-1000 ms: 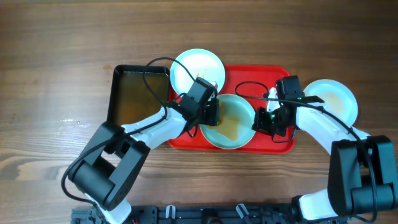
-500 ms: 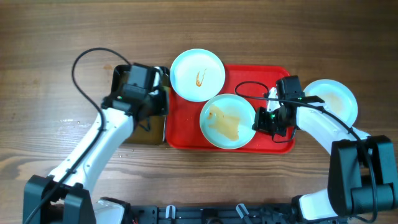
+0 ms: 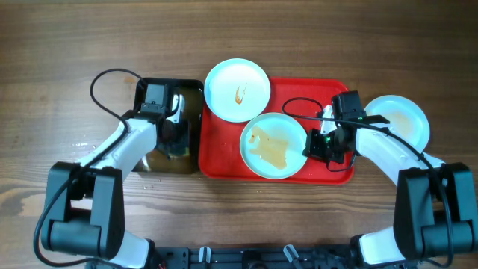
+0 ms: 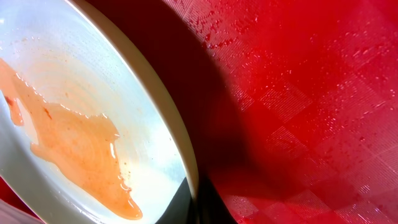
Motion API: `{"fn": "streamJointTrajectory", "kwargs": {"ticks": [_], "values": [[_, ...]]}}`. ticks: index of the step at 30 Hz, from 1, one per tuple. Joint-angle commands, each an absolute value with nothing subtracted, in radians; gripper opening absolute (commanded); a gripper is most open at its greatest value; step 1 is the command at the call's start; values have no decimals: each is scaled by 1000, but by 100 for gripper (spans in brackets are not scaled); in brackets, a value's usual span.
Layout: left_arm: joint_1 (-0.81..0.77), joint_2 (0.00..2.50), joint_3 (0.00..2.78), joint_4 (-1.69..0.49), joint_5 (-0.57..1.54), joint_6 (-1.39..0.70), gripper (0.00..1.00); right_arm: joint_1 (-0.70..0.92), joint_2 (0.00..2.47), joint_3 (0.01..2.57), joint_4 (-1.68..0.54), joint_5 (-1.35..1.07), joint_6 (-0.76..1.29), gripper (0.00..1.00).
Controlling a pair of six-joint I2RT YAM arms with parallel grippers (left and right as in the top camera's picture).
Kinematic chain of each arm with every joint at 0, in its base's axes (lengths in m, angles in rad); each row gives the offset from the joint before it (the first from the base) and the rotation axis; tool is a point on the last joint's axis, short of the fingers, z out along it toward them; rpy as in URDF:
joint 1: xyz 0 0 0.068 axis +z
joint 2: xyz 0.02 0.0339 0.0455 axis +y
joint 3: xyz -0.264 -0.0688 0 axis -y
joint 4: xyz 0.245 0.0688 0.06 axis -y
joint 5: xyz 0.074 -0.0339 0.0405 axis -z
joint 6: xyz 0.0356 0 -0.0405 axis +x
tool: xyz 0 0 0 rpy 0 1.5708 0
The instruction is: Clean dirty plates on tray and stack at the side
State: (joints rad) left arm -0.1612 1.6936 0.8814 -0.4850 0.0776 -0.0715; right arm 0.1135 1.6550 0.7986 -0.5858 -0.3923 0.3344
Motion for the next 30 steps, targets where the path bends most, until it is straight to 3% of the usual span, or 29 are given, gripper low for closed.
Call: {"fn": "streamJointTrajectory", "kwargs": {"ticks": [1, 6, 7, 8, 9, 14, 17, 18, 21, 28, 29, 30], "values": [[-155, 1715, 877, -428, 54, -60, 52, 114, 1668, 790, -588, -382, 316, 4], [-155, 1762, 877, -408, 88, -60, 51, 114, 1668, 790, -588, -382, 315, 4], [-155, 1765, 877, -407, 90, -60, 42, 114, 1668, 790, -588, -382, 315, 4], [-155, 1765, 877, -403, 92, -60, 13, 114, 1668, 790, -591, -382, 315, 4], [-155, 1764, 877, -398, 92, -60, 4, 114, 1668, 790, -591, -382, 315, 4], [-154, 1753, 990, -422, 83, -60, 4, 114, 1668, 790, -603, -382, 315, 4], [-155, 1750, 1024, -533, 107, -61, 40, 114, 1668, 790, -603, -382, 315, 4], [-155, 1751, 1023, -586, 123, -60, 42, 114, 1668, 790, -603, -382, 315, 4], [-155, 1751, 1009, -704, 145, -60, 42, 114, 1668, 790, -603, -382, 315, 5], [-155, 1751, 921, -624, 145, -86, 45, 114, 1668, 790, -603, -382, 315, 5], [-155, 1751, 910, -624, 145, -86, 34, 114, 1668, 790, -603, -382, 315, 4], [-155, 1751, 907, -624, 145, -86, 17, 114, 1668, 790, -603, -382, 315, 5]]}}
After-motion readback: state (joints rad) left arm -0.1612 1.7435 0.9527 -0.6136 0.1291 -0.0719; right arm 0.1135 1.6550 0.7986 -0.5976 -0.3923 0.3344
